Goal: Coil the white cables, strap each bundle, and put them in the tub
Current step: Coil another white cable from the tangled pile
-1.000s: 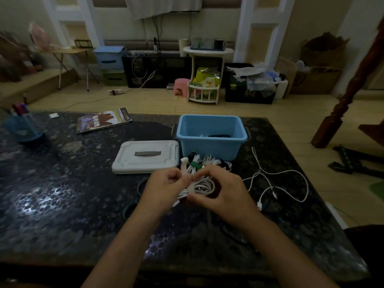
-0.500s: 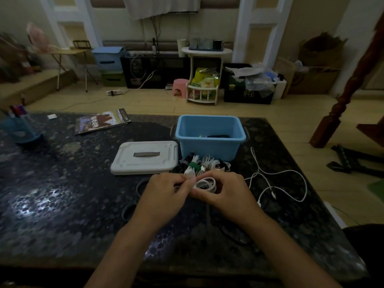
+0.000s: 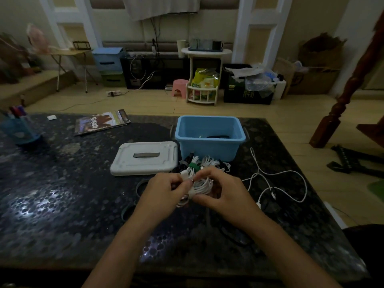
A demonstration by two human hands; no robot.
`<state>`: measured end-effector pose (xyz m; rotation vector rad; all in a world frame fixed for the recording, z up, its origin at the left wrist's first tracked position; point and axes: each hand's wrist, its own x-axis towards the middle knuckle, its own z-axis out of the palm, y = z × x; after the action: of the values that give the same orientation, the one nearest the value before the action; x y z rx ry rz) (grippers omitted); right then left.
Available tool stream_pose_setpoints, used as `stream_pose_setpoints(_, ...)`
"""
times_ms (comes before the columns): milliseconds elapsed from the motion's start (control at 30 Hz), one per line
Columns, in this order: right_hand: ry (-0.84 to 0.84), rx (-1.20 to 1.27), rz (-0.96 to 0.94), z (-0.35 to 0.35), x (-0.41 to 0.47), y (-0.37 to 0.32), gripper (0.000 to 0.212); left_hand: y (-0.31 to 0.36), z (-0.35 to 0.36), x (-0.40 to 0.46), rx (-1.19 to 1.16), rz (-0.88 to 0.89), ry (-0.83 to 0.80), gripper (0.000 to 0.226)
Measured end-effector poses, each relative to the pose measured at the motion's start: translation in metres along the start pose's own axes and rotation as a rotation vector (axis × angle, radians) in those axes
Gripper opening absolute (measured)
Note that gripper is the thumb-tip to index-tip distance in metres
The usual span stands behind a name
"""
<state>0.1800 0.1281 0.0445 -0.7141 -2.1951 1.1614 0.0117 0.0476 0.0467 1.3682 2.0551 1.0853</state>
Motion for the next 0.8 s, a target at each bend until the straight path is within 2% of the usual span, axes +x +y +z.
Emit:
stream_pose_setpoints(67,0.005,-0.019,-0.011,-0.001,0.001,0.001,0.03,0.0,0.002,-0.001,0.0,0.018,0.008,0.024)
stream_pose_setpoints(167,-0.001,-0.049,-0.006,-0.003,0.003,0.006,0.027,0.004,0.004,-0.007,0.14,0.123,0.018,0.03)
stream_pose_setpoints(400,0.018,-0.062,0.02,-0.005,0.005,0.016,0.015,0.006,0.002,-0.01,0.241,0.305,-0.039,0.018)
stream_pose_setpoints(500,0.004,-0.035,0.058,-0.003,0.006,0.018,0.018,0.008,0.001,-0.013,0.225,0.249,-0.072,0.024)
stream_pose_setpoints(600,-0.005,-0.007,0.086,-0.002,0.006,0.019,0.021,0.012,0.002,-0.013,-0.037,0.05,-0.022,0.047)
stream_pose_setpoints(667,-0.005,-0.013,0.096,0.0,0.006,0.02,0.022,0.011,0.002,-0.011,-0.084,-0.025,0.006,0.052)
stream_pose_setpoints(733,-0.002,-0.015,0.103,0.002,0.006,0.021,0.023,0.008,0.001,-0.008,-0.067,-0.026,-0.044,0.046)
stream_pose_setpoints(800,0.008,-0.028,0.111,0.002,0.007,0.022,0.025,0.005,0.001,-0.007,-0.094,-0.007,-0.123,0.031)
